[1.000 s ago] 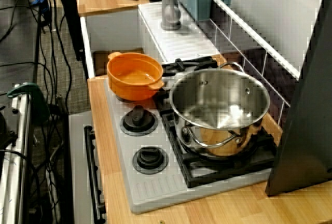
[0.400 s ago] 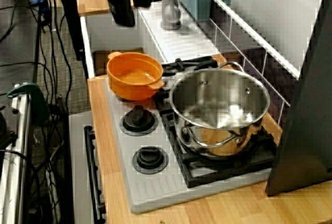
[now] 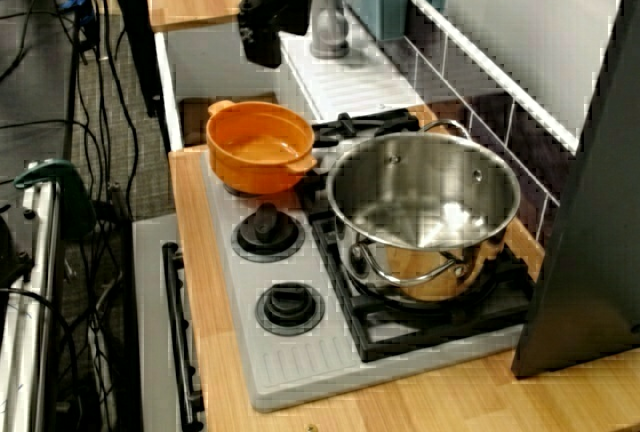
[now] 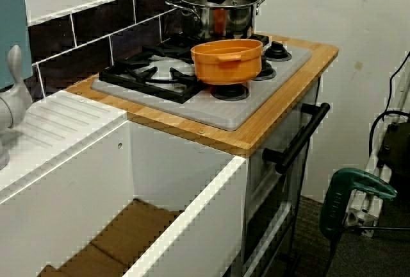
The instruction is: Lift pot from stove
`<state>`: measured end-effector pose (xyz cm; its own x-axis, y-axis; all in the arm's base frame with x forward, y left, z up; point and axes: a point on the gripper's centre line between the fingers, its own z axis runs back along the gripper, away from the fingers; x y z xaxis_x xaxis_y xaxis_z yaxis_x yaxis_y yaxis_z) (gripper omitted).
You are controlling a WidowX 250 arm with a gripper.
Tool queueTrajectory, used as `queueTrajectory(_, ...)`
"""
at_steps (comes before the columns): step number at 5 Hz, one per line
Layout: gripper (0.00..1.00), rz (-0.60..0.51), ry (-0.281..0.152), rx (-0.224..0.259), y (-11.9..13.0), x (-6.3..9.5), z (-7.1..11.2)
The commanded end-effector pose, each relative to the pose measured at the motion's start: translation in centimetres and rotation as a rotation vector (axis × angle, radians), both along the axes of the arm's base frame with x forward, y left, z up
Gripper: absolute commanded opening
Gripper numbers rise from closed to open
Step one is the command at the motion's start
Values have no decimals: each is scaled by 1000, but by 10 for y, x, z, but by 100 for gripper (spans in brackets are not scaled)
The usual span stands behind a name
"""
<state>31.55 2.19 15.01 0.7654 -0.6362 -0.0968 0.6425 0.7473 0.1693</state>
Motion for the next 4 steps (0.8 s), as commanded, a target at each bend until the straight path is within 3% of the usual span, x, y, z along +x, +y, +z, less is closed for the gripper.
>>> queueTrajectory(1, 100, -8, -43, 0, 2, 5, 14)
queueTrajectory(2, 100, -8, -43, 0, 2, 5, 14)
queueTrajectory(3, 100, 4, -31, 15, -1, 7, -3)
queueTrajectory(4, 100, 19, -43, 13, -2, 7, -8)
